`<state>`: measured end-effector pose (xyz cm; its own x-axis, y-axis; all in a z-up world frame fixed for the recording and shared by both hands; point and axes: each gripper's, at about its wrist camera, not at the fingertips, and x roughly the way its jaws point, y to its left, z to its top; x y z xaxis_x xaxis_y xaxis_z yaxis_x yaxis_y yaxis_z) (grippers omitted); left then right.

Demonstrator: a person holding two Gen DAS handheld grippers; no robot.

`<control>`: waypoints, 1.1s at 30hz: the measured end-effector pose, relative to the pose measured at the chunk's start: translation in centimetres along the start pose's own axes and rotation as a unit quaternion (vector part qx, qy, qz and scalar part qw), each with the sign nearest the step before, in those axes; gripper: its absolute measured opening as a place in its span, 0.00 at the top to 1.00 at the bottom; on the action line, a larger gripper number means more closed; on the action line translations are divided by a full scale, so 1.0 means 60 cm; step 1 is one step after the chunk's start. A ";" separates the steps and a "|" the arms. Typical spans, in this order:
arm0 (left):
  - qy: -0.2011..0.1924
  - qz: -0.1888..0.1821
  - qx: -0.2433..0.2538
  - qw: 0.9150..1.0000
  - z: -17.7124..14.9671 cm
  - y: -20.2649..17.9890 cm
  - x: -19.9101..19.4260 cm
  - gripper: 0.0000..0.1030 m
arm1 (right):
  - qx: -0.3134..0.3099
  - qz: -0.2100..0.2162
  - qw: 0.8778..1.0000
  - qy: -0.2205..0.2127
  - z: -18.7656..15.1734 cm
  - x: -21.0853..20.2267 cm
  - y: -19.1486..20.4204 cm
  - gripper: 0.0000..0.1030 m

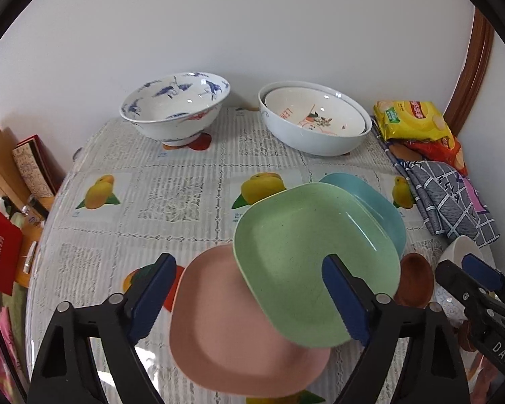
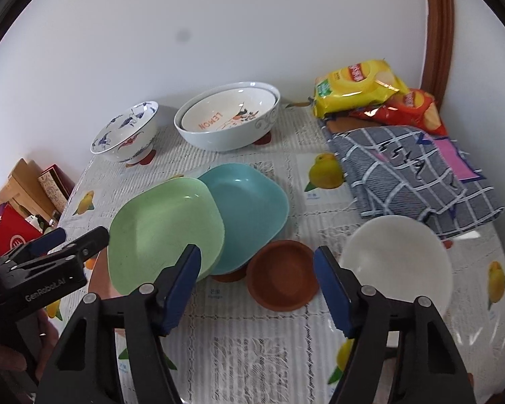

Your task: Organize plates and bowls

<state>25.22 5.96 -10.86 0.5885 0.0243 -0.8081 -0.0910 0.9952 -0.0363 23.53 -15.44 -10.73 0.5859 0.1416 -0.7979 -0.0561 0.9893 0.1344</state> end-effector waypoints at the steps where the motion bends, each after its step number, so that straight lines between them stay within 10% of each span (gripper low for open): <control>1: 0.004 -0.002 0.001 1.000 0.002 0.000 0.010 0.19 | -0.001 0.005 1.000 0.004 0.002 0.011 0.003 0.37; 33: 0.015 -0.045 0.008 0.999 0.016 0.007 0.091 0.83 | -0.022 0.026 0.998 0.061 0.005 0.140 0.046 0.88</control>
<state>29.16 6.63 -14.70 0.5701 -0.0688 -0.8187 -0.0252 0.9946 -0.1011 28.54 -11.53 -16.87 0.4785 0.1941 -0.8564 -0.1212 0.9805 0.1546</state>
